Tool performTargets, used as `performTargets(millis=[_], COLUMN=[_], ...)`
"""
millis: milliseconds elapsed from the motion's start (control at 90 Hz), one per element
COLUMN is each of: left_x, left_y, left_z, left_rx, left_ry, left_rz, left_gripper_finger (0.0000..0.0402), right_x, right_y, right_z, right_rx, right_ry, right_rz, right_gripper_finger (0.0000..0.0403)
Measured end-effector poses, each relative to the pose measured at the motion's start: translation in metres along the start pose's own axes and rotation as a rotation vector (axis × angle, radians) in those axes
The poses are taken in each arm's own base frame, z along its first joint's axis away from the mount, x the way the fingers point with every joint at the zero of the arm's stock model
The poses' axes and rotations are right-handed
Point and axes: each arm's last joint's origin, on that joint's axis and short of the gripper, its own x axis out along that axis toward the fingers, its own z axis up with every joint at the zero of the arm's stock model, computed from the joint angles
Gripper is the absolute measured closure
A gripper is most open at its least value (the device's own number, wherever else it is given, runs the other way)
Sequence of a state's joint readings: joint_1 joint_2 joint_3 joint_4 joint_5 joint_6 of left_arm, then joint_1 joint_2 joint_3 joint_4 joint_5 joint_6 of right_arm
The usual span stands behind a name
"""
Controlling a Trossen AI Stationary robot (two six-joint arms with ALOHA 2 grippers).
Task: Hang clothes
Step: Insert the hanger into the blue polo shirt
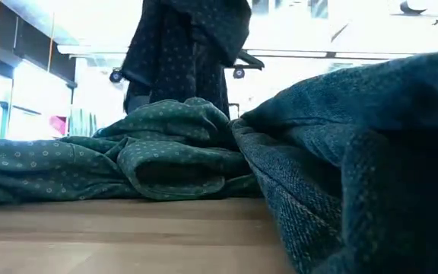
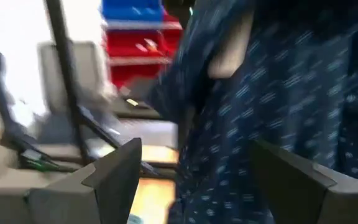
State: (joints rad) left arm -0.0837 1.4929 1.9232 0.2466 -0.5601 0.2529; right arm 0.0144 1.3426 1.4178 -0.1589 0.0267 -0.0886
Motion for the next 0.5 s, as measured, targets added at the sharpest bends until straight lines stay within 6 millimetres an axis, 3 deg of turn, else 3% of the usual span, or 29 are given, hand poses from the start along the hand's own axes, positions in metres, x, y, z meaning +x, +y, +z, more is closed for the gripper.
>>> performTargets(millis=[111,189,367,500], left_x=[0.000,-0.003,-0.008,-0.016], left_y=[0.004,0.007,0.008,0.003], left_z=[0.005,0.011,0.019,0.024], left_rx=[0.019,0.033,0.050,0.114], left_ry=[-0.026,-0.038,-0.040,-0.020], left_rz=[0.008,0.011,-0.004,-0.036], left_gripper_finger=[0.0401,0.0401,0.0401,0.0401], right_x=[0.017,0.030,0.067,0.091], right_y=[0.011,0.019,0.028,0.031], right_z=[-0.010,-0.017,-0.027,-0.033], right_rx=[-0.027,-0.031,0.088,0.208], right_ry=[0.048,0.049,-0.108,-0.190], right_rz=[-0.208,-0.261,-0.382,-0.397], right_gripper_finger=[0.0129,0.0129,0.0131,0.0187])
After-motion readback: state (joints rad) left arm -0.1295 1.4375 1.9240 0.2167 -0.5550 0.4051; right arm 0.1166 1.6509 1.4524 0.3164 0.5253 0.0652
